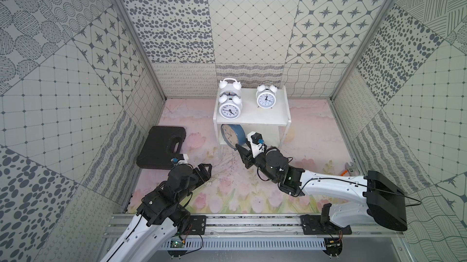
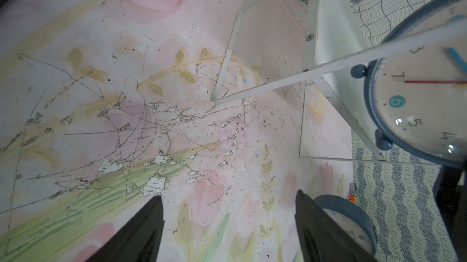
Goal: Place the alarm clocks on the shelf by style
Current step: Place the alarm on the shelf.
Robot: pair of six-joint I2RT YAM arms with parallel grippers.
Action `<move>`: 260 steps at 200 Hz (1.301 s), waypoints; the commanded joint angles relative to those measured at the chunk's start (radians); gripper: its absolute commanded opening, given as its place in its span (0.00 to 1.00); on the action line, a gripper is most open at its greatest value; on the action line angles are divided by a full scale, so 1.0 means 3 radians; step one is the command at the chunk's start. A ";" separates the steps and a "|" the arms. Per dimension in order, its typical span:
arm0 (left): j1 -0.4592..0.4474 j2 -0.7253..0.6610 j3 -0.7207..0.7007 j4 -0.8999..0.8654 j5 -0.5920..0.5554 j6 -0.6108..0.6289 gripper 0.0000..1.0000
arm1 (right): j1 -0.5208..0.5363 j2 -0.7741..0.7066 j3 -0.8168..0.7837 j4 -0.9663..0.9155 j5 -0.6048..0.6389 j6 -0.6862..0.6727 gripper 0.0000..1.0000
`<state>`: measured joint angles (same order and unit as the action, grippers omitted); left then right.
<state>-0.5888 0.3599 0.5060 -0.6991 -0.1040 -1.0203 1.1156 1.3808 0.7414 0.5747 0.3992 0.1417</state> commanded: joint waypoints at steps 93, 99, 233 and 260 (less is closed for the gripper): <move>0.0007 0.0002 -0.0065 0.0094 0.0036 0.0087 0.84 | -0.0057 0.0265 0.0239 0.0300 0.0107 -0.0102 0.23; 0.0005 0.0002 -0.0065 0.0101 0.0034 0.0084 0.84 | -0.0066 0.0276 0.0244 0.0294 0.0101 -0.0102 0.24; 0.0008 -0.0019 -0.0150 0.0159 0.0056 0.0046 0.83 | -0.0114 0.0440 0.0344 0.0187 0.0185 -0.0091 0.45; 0.0007 -0.0016 -0.0162 0.0188 0.0066 0.0038 0.83 | -0.0122 0.0420 0.0359 0.0105 0.0178 -0.0101 0.48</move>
<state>-0.5888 0.3580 0.4622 -0.6868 -0.0910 -1.0195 1.0859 1.5131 0.8211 0.5915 0.4355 0.1181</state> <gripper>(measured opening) 0.829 0.477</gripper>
